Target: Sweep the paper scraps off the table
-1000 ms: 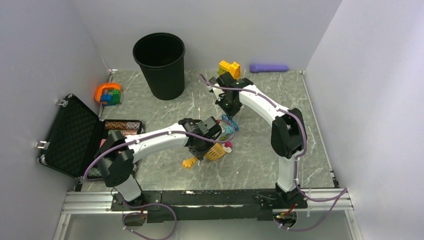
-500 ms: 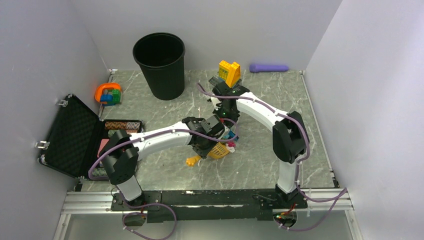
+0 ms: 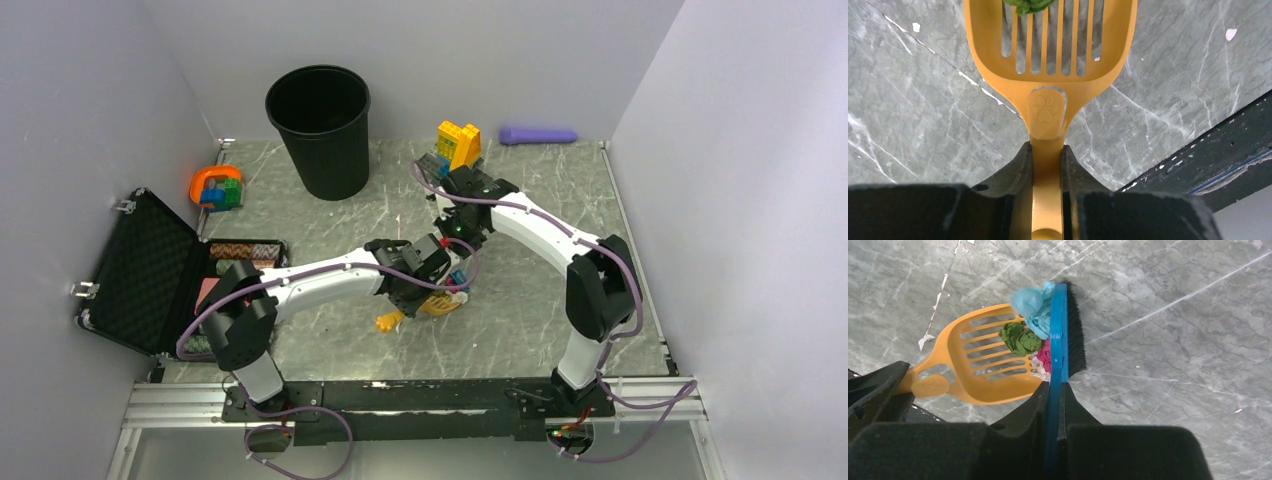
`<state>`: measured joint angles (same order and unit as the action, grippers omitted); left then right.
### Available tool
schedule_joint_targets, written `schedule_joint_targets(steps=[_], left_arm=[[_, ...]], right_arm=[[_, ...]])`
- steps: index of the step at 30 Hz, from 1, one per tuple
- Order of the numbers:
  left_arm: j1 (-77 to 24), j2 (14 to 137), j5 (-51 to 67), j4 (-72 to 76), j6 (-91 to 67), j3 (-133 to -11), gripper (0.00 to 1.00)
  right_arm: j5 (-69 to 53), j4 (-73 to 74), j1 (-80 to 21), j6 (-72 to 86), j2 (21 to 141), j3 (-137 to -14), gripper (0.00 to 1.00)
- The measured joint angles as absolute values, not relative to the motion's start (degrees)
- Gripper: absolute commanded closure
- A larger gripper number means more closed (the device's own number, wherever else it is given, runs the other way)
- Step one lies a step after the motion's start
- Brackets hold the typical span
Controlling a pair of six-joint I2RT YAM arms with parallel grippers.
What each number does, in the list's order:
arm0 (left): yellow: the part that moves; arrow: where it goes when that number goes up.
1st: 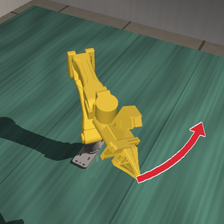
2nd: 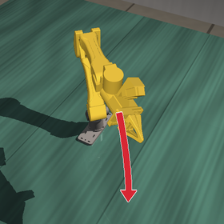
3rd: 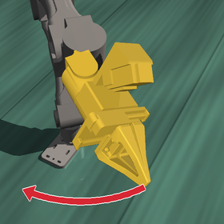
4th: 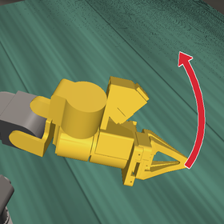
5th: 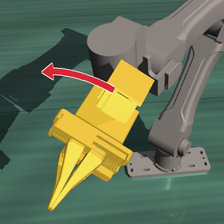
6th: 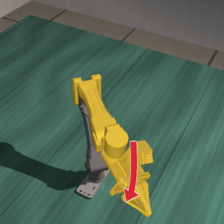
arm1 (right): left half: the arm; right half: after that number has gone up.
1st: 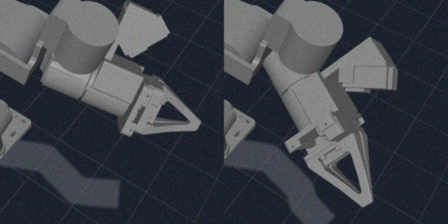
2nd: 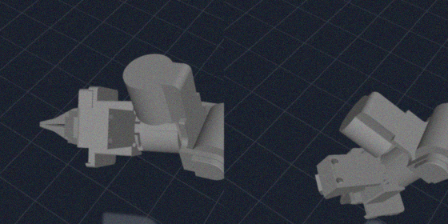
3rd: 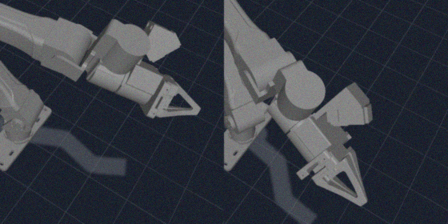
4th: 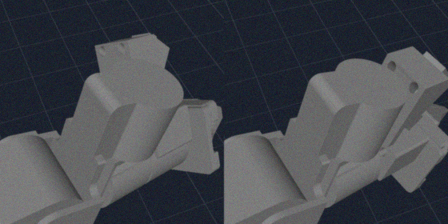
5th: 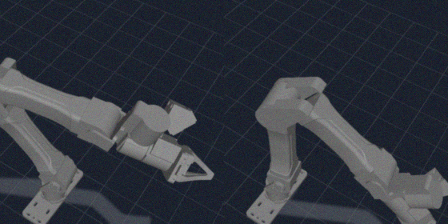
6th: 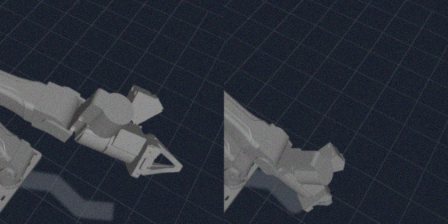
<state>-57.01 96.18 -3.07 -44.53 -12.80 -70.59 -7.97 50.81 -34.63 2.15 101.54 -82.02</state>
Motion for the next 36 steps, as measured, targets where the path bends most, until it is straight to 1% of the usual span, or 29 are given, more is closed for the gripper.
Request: schedule_joint_targets(steps=[4, 12, 17, 24, 27, 36], left_arm=[[-57.14, 94.96, -3.44, -40.97, -12.78, -68.47, 1.0], [-57.04, 94.8, -5.08, -33.56, -13.5, -60.8, 1.0], [-57.04, 93.54, -6.2, -28.01, -14.22, -56.01, 1.0], [-57.04, 91.42, -7.42, -24.86, -14.26, -53.69, 1.0], [-57.04, 91.33, -7.9, -24.69, -14.31, -53.69, 1.0], [-56.45, 90.15, -8.91, -28.05, -14.74, -55.96, 1.0]], right_arm=[[-9.04, 50.09, -34.2, 3.18, 100.33, -81.52, 1.0], [-18.48, 49.54, -32.16, 8.01, 93.49, -80.82, 1.0], [-18.26, 49.41, -29.78, 9.69, 92.12, -80.6, 1.0], [-13.78, 49.71, -28.62, 10.85, 91.31, -80.6, 1.0], [-10.85, 49.39, -27.99, 11.9, 88.99, -80.36, 1.0], [2.98, 44.58, -24.43, 17.04, 73.6, -76.09, 1.0]])
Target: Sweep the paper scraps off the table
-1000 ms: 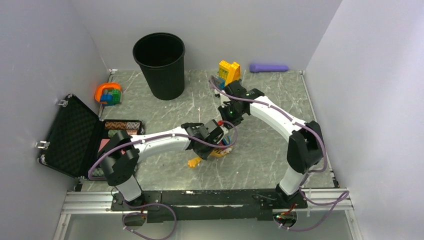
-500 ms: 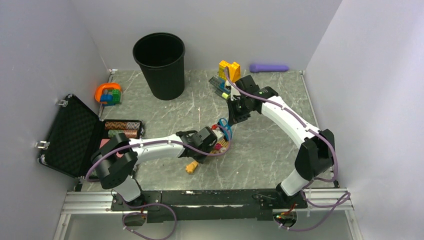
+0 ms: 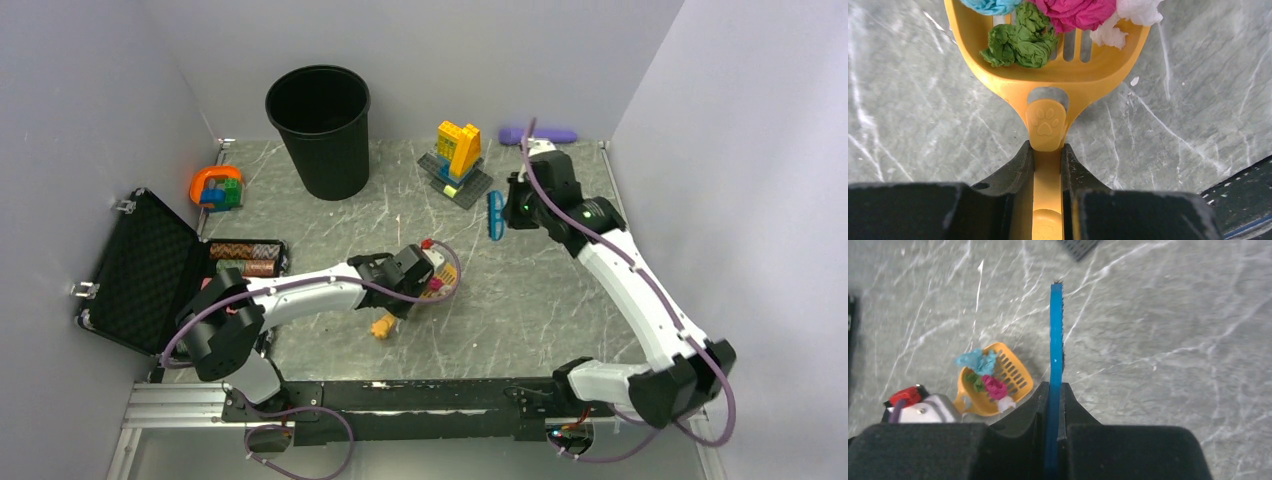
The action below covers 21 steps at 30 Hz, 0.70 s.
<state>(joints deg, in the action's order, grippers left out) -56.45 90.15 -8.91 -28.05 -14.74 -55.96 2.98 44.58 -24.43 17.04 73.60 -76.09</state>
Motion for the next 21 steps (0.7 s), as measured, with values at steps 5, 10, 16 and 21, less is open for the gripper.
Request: schedule_joint_targets(steps=[5, 10, 16, 21], left_arm=[[-52.45, 88.95, -6.94, -32.58, -14.66, -61.19, 1.0], [-45.82, 89.01, -3.46, -40.53, -14.26, -71.5, 1.0], [-37.85, 92.4, -1.17, -50.39, -12.73, -92.58, 1.0], [-30.26, 99.39, 1.87, -58.02, -11.09, -113.14, 1.0]], right_arm=[[9.26, 41.65, -23.55, 19.35, 65.3, -70.91, 1.0], [11.64, 40.86, -23.53, 20.49, 61.41, -65.58, 1.0], [11.9, 40.84, -23.44, 20.73, 60.25, -63.44, 1.0], [11.84, 40.82, -23.44, 20.71, 58.35, -62.94, 1.0]])
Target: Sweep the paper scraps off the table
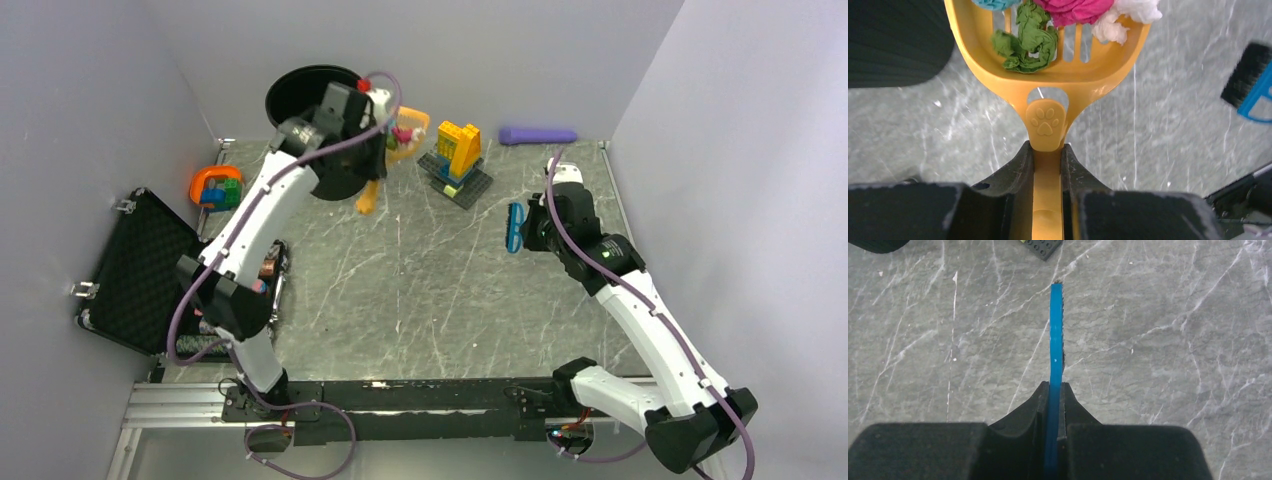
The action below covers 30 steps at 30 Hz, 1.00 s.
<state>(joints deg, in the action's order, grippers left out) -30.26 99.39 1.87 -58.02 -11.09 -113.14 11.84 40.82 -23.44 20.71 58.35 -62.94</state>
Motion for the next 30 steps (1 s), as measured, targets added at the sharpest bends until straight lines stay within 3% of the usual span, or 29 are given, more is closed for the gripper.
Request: schedule_joint_targets(steps=[6, 16, 26, 30], left_arm=[[-18.76, 108.71, 13.08, -62.41, -11.77, -131.61, 1.0], [1.19, 109.23, 41.21, -45.95, -29.12, -119.74, 1.0], [7.6, 108.4, 62.11, -4.75, -65.65, -98.28, 1.0], [8.8, 108.66, 64.71, 22.46, -87.44, -92.09, 1.0]], right_arm=[[11.4, 40.8, -23.44, 20.78, 56.75, -62.15, 1.0], [8.67, 40.71, -23.44, 21.69, 56.51, -61.25, 1.0], [6.87, 40.66, -23.44, 22.57, 56.51, -61.21, 1.0], [6.87, 40.66, -23.42, 22.68, 56.51, -61.17, 1.0]])
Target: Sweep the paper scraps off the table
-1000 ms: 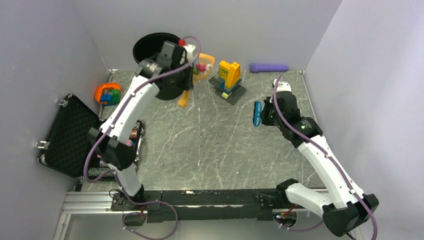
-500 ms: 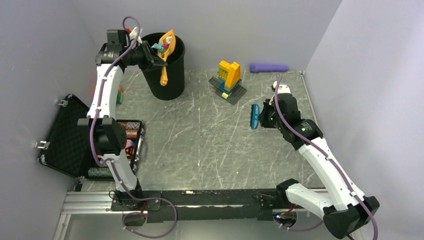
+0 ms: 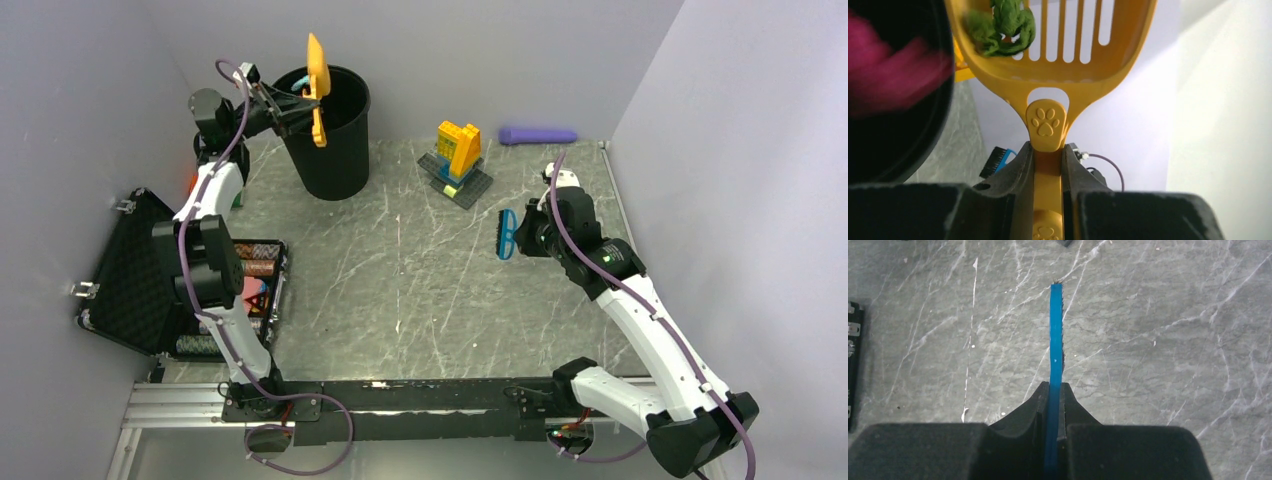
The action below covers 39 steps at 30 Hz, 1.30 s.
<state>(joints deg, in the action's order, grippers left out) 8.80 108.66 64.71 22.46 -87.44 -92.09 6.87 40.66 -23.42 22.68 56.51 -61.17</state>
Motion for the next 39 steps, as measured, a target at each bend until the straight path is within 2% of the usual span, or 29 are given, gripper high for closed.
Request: schedule_joint_targets(steps=[3, 6, 14, 19, 25, 29, 32, 39], left_arm=[[9.23, 111.24, 64.55, 42.61, -102.98, -90.65, 1.0], [9.63, 112.62, 64.53, 51.48, -111.18, -89.08, 1.0], [9.78, 112.66, 64.79, 59.4, -118.32, -87.46, 1.0], [9.78, 112.36, 65.82, 57.19, -116.2, -87.26, 1.0], [9.41, 108.12, 66.57, 41.85, -101.69, -85.45, 1.0], [7.46, 102.76, 63.68, 17.1, -80.55, -88.18, 1.0], [4.05, 99.79, 57.32, -2.59, -64.45, -94.02, 1.0], [-10.2, 91.02, 37.76, -28.01, -39.97, -96.77, 1.0]], right_arm=[[6.66, 40.64, -23.44, 22.76, 56.51, -61.08, 1.0], [6.09, 40.64, -23.44, 22.87, 56.51, -61.06, 1.0], [5.63, 40.64, -23.44, 23.11, 56.51, -61.06, 1.0], [5.23, 40.42, -23.44, 23.16, 56.51, -60.93, 1.0], [4.1, 39.51, -23.44, 23.16, 56.73, -59.99, 1.0], [3.31, 37.93, -23.44, 23.16, 56.9, -58.81, 1.0], [2.44, 37.19, -23.44, 23.16, 57.1, -57.93, 1.0], [1.41, 33.58, -23.44, 23.35, 55.33, -54.81, 1.0]])
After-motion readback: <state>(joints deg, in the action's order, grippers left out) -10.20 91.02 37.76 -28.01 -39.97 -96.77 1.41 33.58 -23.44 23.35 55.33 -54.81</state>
